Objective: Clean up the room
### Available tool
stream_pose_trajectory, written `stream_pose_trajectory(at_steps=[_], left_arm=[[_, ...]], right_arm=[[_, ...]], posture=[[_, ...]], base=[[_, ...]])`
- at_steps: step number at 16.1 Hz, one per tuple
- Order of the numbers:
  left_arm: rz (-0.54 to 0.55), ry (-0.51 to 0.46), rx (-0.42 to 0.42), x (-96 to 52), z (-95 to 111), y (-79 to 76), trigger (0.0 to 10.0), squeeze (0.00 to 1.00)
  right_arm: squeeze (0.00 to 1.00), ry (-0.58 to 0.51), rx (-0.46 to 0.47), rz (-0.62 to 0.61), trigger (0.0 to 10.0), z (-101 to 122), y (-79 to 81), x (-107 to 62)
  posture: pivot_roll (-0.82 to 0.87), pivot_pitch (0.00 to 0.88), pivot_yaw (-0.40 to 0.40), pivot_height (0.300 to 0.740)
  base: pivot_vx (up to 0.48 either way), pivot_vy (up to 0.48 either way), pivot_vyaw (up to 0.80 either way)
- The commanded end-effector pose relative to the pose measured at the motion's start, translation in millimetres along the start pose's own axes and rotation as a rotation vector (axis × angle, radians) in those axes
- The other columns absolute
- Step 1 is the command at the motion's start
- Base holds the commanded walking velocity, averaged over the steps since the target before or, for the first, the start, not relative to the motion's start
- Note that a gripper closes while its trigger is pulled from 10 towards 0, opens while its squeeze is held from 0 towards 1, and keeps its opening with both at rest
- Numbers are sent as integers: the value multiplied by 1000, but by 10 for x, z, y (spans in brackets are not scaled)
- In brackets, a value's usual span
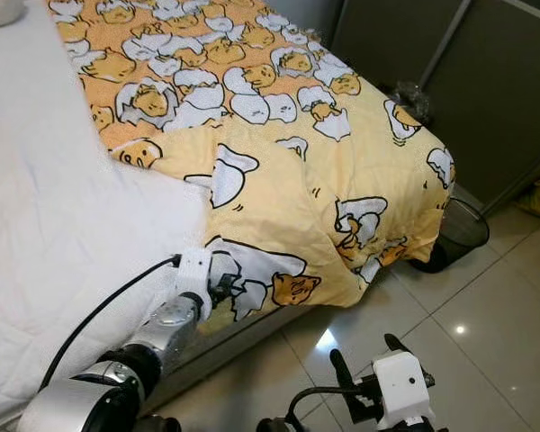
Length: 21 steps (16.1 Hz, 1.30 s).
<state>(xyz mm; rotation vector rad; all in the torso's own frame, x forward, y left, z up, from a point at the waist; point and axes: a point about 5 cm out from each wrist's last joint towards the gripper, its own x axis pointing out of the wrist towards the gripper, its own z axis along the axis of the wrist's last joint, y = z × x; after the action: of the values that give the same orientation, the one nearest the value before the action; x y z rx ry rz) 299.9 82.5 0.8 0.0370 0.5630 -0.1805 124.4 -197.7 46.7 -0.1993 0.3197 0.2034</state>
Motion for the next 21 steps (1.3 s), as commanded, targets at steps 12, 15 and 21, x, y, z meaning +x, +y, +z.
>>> stream_pose_trajectory(at_steps=[12,15,21], left_arm=[[64,46,75,13,17,-141,10000,0],[40,-94,161,13,165,-155,10000,0],[175,-84,174,-47,-30,25,10000,0]], right_arm=[[0,62,-68,17,10000,25,-137,-181],[0,64,-52,29,10000,0,-80,-197],[0,50,-30,123,10000,15,15,-135]], posture=[[-347,82,-140,740],[-305,86,-126,740],[-257,109,-143,740]], base=[[0,0,0],[0,0,0],[0,0,0]])
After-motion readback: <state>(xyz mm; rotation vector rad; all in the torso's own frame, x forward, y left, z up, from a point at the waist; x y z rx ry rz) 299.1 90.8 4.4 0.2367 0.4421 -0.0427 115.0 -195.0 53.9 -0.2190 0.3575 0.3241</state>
